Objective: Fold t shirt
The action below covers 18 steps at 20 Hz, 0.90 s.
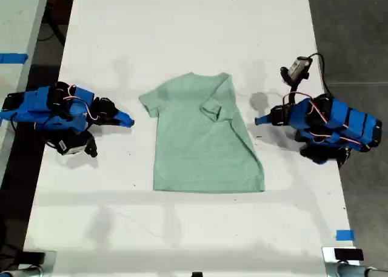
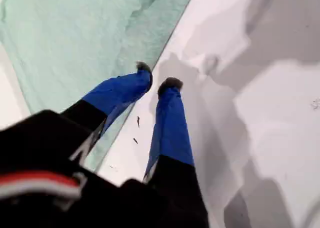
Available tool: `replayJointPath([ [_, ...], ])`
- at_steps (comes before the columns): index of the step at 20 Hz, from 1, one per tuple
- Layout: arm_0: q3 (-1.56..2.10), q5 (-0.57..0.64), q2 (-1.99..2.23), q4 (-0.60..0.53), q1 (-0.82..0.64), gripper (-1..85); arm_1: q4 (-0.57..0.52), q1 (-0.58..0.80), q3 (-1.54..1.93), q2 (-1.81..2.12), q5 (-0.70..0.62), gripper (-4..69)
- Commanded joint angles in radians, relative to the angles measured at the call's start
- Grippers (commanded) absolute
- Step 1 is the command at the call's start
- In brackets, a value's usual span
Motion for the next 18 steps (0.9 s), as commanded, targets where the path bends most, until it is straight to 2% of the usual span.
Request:
replayJointPath([
  [1, 0.015, 0.002, 0.009, -0.011, -0.048, 0.0, 0.008, -0.023, -0.021, -0.002, 0.017, 7.1],
  [11, -0.081, 0.011, -0.018, -0.008, -0.066, 0.0, 0.008, -0.023, -0.023, -0.005, 0.018, 7.1],
  [14, -0.359, 0.109, -0.359, -0.025, -0.12, 0.0, 0.006, -0.023, -0.021, -0.009, 0.021, 7.1],
  [18, -0.799, 0.374, -0.874, 0.02, -0.293, 0.2, 0.006, -0.018, -0.021, -0.008, 0.023, 7.1],
])
